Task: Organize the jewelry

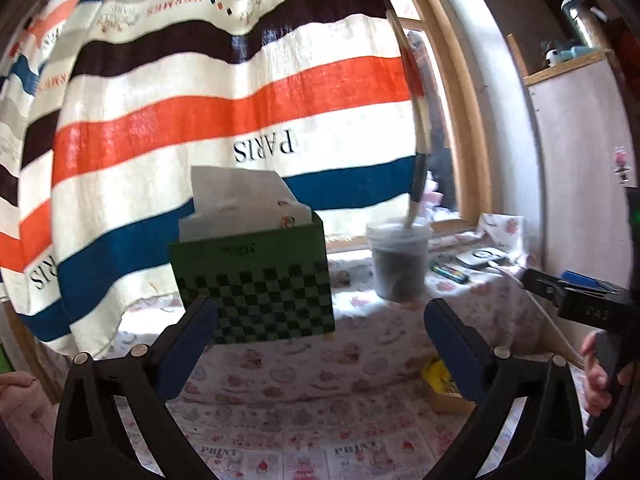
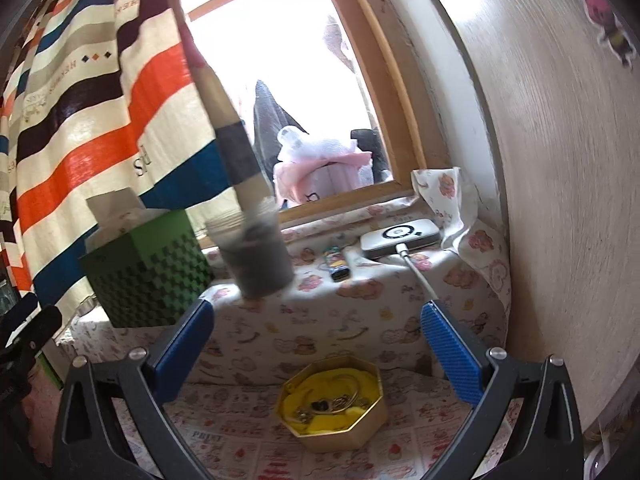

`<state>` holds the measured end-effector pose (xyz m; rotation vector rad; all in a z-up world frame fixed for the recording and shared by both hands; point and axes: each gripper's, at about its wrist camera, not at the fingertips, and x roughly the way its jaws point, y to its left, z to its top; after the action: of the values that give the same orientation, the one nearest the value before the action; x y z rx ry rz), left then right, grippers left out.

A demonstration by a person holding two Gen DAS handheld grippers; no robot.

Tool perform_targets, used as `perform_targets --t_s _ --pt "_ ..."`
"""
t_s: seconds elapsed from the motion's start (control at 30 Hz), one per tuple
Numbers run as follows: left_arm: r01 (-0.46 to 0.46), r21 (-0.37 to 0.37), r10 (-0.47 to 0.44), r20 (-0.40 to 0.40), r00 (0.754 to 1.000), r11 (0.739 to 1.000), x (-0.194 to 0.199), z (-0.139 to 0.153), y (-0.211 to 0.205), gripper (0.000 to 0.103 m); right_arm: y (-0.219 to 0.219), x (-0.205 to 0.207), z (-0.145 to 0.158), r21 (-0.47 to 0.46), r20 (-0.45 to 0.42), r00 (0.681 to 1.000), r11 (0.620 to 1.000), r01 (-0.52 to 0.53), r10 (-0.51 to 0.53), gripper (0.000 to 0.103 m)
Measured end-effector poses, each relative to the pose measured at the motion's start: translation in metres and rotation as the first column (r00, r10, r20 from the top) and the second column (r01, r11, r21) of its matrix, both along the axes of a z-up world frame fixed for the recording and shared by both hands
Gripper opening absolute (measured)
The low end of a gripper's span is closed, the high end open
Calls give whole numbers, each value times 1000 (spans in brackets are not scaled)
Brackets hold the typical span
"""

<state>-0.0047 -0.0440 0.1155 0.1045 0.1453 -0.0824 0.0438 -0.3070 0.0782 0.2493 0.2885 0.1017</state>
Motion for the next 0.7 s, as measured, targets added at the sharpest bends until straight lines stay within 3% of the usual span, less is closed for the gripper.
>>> perform_targets --t_s 0.1,0.3,0.47,0.7 --pt "-15 -29 15 -3 1000 999 -3 -6 13 103 12 -6 -1 -14 -6 1000 1000 -26 26 103" --pt "-78 -11 78 -19 997 997 5 -36 26 103 38 -19 -18 -110 67 998 994 -11 19 103" --pt "-101 -67 98 -56 994 993 17 -67 41 103 56 -12 -46 -150 25 997 986 -70 75 103" --pt "-105 -71 93 -157 983 992 38 -98 48 103 67 -10 -71 -193 -5 996 977 -92 93 103"
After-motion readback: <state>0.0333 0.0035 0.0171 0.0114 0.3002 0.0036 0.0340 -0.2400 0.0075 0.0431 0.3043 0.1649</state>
